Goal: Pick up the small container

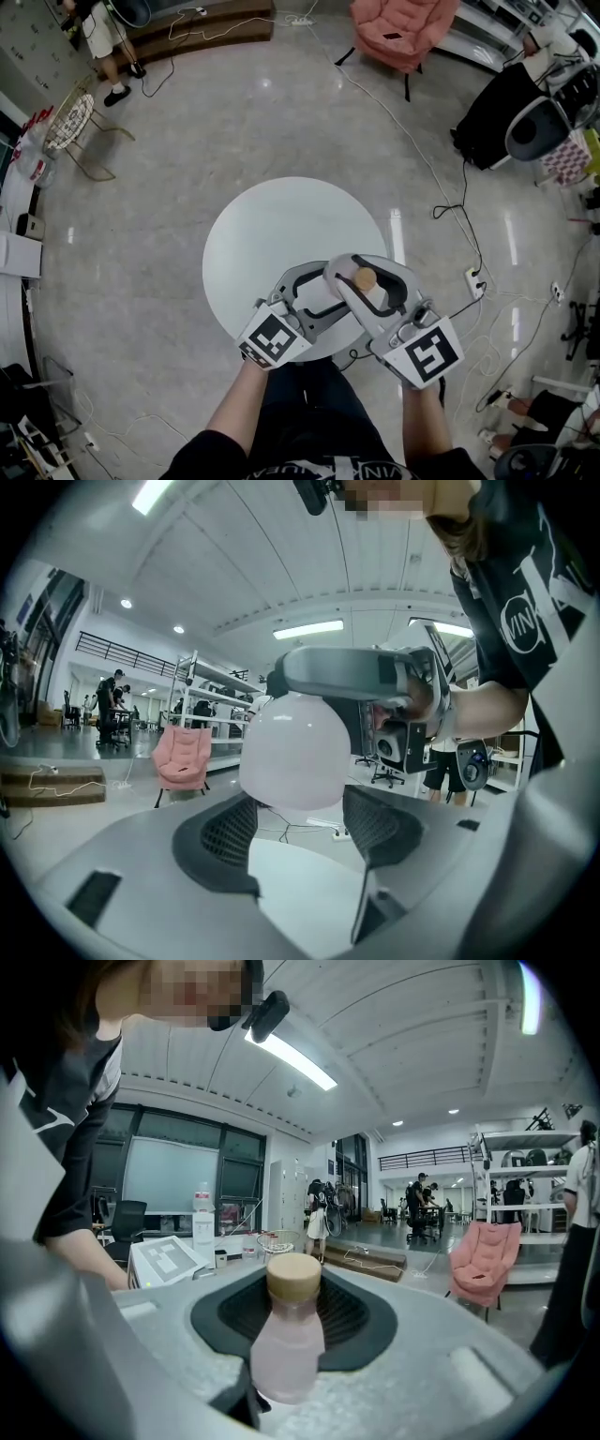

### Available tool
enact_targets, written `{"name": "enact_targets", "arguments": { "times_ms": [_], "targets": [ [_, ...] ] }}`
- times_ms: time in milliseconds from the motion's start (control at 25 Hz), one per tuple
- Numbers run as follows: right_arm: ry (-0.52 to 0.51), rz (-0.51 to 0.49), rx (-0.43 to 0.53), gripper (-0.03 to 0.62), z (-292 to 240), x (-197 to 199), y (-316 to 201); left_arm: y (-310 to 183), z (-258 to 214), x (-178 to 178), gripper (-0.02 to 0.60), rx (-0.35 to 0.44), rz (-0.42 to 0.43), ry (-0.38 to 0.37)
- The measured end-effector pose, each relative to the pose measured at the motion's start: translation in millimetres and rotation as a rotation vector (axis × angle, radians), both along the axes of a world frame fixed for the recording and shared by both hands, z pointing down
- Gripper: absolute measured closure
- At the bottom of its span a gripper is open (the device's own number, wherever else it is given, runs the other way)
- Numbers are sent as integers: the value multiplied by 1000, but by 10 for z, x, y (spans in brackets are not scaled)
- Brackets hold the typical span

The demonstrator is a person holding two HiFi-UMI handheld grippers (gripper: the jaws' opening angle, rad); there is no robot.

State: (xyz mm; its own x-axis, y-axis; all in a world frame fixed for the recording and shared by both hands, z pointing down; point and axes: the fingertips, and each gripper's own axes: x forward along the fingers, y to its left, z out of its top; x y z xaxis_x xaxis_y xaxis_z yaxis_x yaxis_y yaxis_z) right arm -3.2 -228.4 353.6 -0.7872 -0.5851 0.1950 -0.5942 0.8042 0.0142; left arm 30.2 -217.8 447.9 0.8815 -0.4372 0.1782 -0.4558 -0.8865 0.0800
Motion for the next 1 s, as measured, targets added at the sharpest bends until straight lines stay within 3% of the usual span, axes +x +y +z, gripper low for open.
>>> {"name": "enact_targets", "arguments": {
  "times_ms": [1000],
  "targets": [
    [-26, -43, 57, 464, -739, -132, -33, -76, -689, -129, 302, 37, -44, 6]
  ]
}}
